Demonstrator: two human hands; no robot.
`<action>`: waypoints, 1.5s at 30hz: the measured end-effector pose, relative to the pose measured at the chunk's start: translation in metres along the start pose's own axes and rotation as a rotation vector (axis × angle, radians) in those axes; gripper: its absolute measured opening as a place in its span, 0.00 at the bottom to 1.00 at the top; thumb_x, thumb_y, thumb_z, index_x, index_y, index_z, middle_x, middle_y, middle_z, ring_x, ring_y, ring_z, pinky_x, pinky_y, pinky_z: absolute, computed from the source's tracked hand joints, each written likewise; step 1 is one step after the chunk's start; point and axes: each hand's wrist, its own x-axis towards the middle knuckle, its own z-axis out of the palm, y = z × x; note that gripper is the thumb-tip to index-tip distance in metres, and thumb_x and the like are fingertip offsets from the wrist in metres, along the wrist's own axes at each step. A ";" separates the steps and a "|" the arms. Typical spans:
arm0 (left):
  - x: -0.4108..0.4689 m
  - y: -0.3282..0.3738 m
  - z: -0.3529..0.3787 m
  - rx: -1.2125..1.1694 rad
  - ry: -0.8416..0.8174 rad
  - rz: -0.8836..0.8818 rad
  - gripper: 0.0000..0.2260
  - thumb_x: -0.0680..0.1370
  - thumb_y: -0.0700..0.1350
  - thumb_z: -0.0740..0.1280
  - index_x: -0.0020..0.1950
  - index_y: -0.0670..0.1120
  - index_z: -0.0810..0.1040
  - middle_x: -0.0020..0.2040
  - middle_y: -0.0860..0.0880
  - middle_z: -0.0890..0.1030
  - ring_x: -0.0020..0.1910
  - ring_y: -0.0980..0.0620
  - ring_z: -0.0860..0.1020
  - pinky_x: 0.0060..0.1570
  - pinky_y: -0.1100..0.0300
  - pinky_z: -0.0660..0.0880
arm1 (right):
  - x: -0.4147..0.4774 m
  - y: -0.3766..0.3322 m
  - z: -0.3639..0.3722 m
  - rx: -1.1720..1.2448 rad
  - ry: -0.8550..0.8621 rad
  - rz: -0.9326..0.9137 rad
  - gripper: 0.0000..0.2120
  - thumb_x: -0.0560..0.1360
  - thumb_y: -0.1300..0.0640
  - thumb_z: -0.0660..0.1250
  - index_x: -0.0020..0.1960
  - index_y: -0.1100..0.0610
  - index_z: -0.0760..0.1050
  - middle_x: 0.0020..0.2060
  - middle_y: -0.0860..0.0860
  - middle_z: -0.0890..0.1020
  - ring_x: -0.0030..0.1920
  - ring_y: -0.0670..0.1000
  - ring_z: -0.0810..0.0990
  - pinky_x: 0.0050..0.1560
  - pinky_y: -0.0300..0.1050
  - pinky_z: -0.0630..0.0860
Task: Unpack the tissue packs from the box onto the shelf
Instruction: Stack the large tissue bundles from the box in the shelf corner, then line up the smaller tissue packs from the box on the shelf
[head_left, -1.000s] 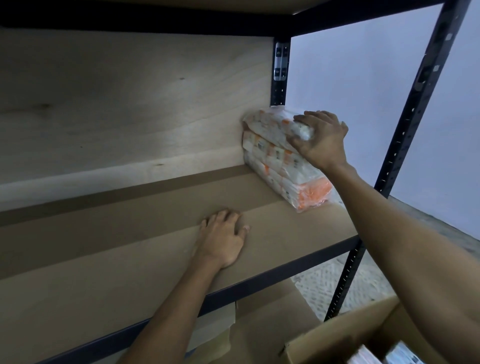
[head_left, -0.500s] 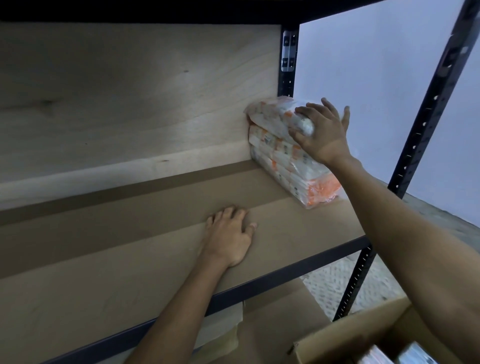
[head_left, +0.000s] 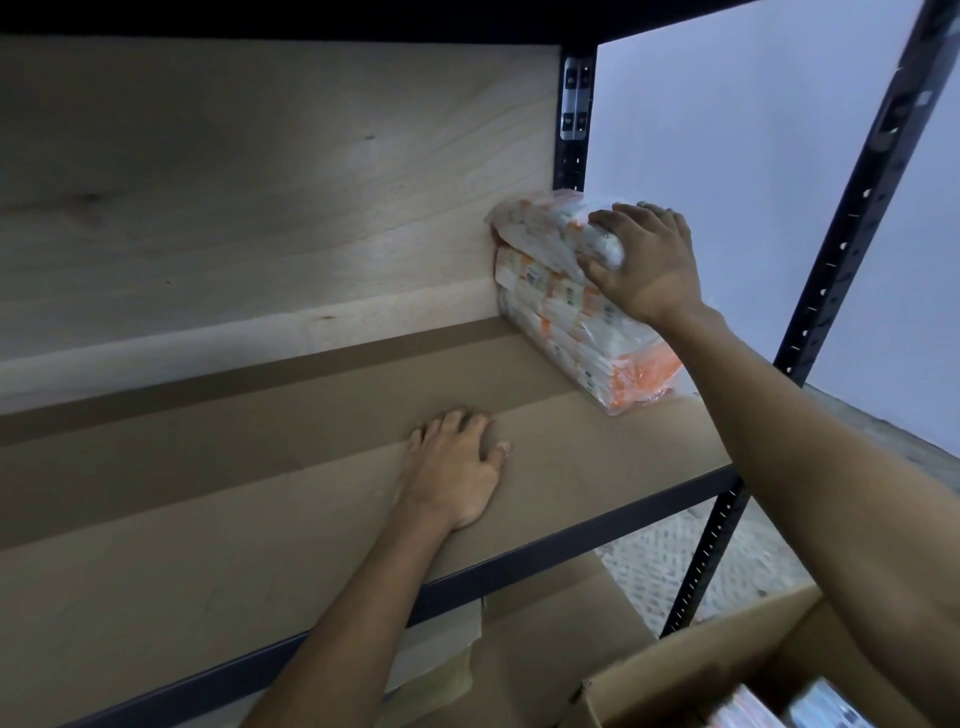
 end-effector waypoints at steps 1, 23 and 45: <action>0.000 0.000 0.000 0.001 0.001 0.000 0.22 0.80 0.61 0.52 0.72 0.55 0.65 0.75 0.50 0.64 0.74 0.48 0.60 0.73 0.48 0.54 | 0.000 0.000 0.000 -0.003 -0.004 0.000 0.24 0.73 0.40 0.62 0.66 0.49 0.72 0.67 0.52 0.74 0.70 0.57 0.66 0.72 0.54 0.56; -0.002 0.003 -0.004 -0.001 -0.016 -0.011 0.23 0.80 0.59 0.53 0.72 0.52 0.66 0.73 0.48 0.66 0.72 0.47 0.63 0.71 0.48 0.57 | -0.050 -0.015 -0.050 0.042 -0.138 0.000 0.25 0.76 0.42 0.58 0.71 0.48 0.67 0.74 0.55 0.64 0.76 0.56 0.55 0.74 0.60 0.49; -0.149 0.124 0.041 -0.308 0.027 0.401 0.21 0.82 0.51 0.58 0.74 0.48 0.66 0.74 0.50 0.66 0.75 0.51 0.58 0.74 0.56 0.48 | -0.313 -0.019 -0.122 0.107 -0.305 0.239 0.20 0.77 0.48 0.63 0.67 0.52 0.72 0.70 0.53 0.71 0.72 0.54 0.66 0.72 0.52 0.60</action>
